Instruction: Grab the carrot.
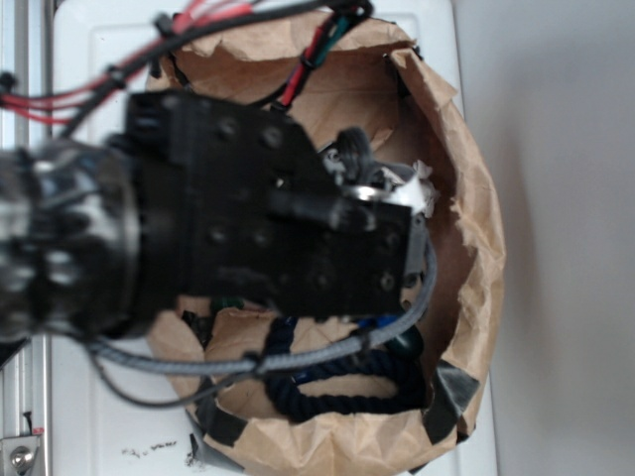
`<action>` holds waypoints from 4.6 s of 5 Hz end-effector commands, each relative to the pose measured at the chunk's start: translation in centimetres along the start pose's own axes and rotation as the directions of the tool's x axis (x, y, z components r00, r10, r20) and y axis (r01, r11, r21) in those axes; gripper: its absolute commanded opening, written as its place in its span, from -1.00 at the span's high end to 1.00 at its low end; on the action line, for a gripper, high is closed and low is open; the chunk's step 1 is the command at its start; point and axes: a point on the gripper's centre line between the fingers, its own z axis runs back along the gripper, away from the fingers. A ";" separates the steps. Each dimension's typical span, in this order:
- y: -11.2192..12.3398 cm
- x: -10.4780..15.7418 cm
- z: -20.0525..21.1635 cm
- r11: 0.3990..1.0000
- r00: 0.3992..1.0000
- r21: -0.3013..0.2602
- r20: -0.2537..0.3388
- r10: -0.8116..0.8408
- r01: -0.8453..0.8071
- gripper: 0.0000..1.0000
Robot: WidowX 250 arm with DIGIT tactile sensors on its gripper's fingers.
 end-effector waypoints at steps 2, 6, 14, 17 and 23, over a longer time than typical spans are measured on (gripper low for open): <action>5.3 3.3 -1.9 0.990 0.998 0.129 0.005 0.056 -0.056 -1.00; 5.3 3.3 -1.9 0.990 0.998 0.129 0.005 0.056 -0.056 -1.00; 5.1 0.7 -7.7 0.990 0.992 -0.089 -0.072 0.105 -0.112 -1.00; 5.4 0.2 -8.0 0.995 1.000 -0.100 -0.010 0.001 -0.002 1.00; 3.8 3.7 7.0 0.837 0.857 -0.194 0.185 -0.481 0.512 1.00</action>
